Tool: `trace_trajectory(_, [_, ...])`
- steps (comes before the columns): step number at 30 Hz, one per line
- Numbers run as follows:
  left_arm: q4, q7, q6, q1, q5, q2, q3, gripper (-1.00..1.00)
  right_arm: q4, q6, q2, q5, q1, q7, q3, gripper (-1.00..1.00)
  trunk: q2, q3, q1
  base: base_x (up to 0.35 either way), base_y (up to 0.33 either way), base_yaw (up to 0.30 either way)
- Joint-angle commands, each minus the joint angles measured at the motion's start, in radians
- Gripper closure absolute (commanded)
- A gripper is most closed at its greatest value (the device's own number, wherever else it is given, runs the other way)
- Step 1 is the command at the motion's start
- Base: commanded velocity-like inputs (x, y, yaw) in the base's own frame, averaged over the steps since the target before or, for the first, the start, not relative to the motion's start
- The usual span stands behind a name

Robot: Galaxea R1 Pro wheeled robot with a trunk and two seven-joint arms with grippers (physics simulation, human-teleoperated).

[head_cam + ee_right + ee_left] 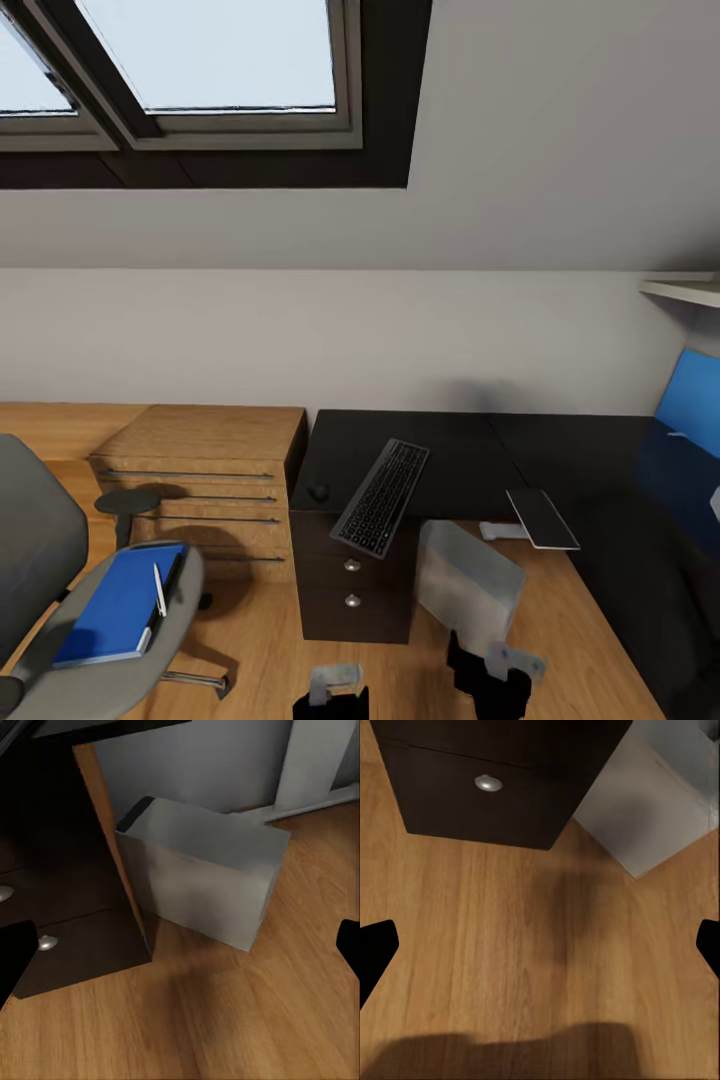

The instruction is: In the bedroom, organize the workspace by keeping the computer under the desk, ensuring the monitor is on the desk, placing the keyboard on the desk next to the monitor, placing the mouse on the desk next to the keyboard, moving the folder from the swivel chair onto the desk next to the mouse, stacking the notebook on top of the folder with the pen on top of the notebook, and positioning the swivel chair next to the desk.

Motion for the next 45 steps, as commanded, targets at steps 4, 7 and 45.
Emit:
trace_trajectory(4, [-0.160,0.027,0.132,-0.001,0.010,0.004,-0.002,-1.00,-0.176,0.198,-0.019,-0.021,-0.001,-0.007,-0.115,-1.00,0.027,0.011,-0.015,0.000,0.000,0.000])
trace_trajectory(7, [-0.281,0.061,0.222,-0.001,0.010,0.005,0.004,-1.00,-0.288,0.345,-0.023,-0.028,-0.001,-0.008,-0.204,-1.00,0.048,0.020,-0.027,0.000,0.000,0.000])
trace_trajectory(45, [-0.668,0.247,0.495,-0.003,0.019,0.128,0.028,-1.00,-0.544,0.758,-0.013,-0.194,-0.002,-0.006,-0.466,-1.00,0.160,0.074,-0.088,0.000,0.000,-0.094])
